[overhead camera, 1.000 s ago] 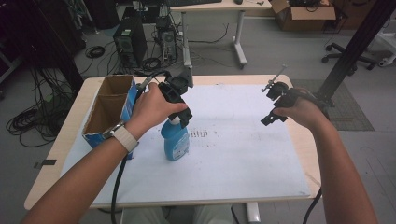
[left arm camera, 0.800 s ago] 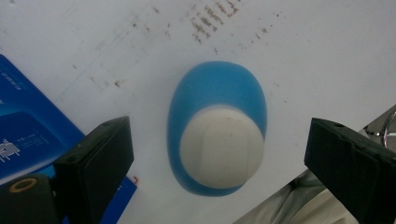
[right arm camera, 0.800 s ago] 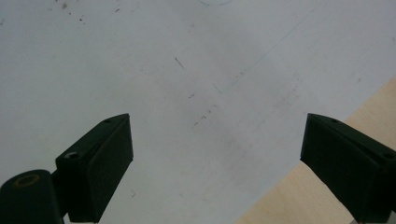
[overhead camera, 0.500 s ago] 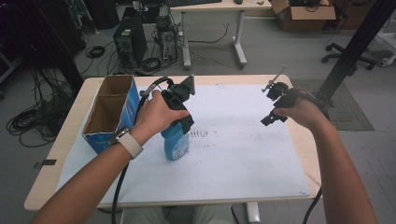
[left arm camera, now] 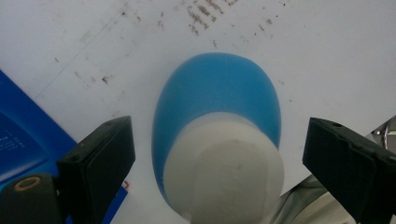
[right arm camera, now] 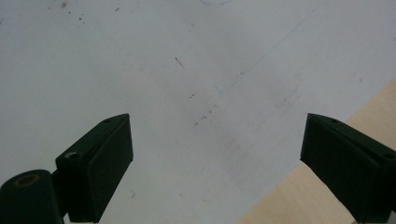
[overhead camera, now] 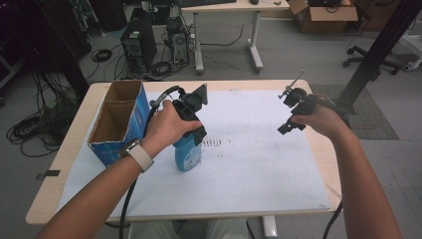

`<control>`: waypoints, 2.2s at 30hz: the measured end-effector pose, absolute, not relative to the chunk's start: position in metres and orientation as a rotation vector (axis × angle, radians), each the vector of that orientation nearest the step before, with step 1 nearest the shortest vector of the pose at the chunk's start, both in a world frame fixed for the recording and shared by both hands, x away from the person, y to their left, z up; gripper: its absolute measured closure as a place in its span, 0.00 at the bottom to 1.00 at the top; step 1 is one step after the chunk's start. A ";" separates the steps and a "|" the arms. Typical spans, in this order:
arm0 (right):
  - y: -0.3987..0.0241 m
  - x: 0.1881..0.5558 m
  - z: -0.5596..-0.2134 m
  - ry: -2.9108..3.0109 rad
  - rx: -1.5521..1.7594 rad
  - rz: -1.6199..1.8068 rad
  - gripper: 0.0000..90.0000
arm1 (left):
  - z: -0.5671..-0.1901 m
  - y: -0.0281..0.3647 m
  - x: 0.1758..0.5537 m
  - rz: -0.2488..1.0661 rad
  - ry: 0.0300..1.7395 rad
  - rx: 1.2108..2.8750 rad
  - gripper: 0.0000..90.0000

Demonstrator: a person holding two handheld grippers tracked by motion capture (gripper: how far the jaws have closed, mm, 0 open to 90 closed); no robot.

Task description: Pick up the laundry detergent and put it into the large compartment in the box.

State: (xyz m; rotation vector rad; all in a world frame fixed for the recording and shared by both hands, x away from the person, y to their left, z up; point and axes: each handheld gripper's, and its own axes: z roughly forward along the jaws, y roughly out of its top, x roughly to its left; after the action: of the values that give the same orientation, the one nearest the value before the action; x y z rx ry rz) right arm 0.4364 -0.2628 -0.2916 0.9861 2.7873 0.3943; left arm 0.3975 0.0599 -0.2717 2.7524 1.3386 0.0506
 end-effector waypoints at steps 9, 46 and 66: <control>-0.264 0.436 -0.291 2.784 0.988 0.401 0.10 | -0.275 0.060 0.398 0.044 1.339 2.751 0.15; -0.265 0.435 -0.291 2.782 0.989 0.402 0.10 | -0.280 0.063 0.401 0.034 1.338 2.755 0.40; -0.265 0.435 -0.291 2.783 0.989 0.402 0.10 | -0.279 0.062 0.401 0.040 1.333 2.764 0.41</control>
State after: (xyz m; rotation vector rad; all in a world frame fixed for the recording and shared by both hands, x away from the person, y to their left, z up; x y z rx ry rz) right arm 0.4346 -0.2653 -0.2912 0.9890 2.7828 0.4017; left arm 0.4009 0.0625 -0.2792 2.7639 1.3330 0.0402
